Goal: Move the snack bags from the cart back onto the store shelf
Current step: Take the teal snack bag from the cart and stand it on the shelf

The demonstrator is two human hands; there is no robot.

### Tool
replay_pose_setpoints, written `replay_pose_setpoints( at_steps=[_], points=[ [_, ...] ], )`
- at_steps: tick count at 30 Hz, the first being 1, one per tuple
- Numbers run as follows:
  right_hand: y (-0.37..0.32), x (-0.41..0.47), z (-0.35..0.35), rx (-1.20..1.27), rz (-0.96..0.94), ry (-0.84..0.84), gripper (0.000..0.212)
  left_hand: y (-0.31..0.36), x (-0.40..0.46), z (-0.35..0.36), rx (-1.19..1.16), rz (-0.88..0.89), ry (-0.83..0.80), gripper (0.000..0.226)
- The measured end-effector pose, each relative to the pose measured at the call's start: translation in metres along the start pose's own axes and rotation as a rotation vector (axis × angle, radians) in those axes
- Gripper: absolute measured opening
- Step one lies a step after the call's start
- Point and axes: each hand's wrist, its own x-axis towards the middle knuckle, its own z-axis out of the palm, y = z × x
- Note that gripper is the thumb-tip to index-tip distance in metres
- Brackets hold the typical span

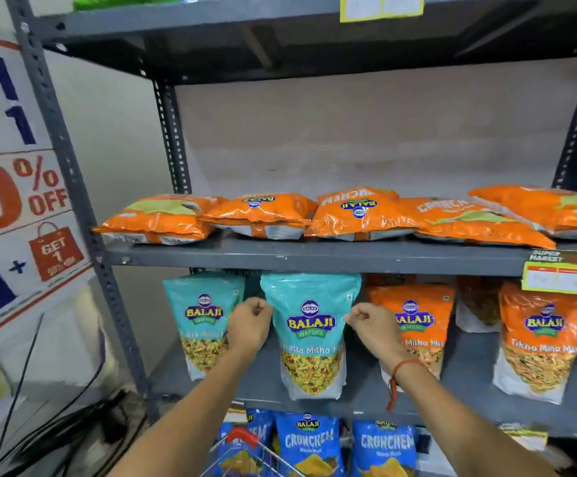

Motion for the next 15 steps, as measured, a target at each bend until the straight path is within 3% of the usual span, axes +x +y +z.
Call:
replay_pose_setpoints(
  at_steps=[9, 15],
  points=[
    [0.053, 0.053, 0.027, 0.029, 0.027, 0.006, 0.024, -0.035, 0.048, 0.051, 0.098, 0.020, 0.042, 0.015],
    [0.080, 0.064, 0.040, 0.093, 0.054, -0.023, 0.016, -0.049, 0.055, 0.067, 0.067, 0.027, 0.015, 0.014]
  ],
)
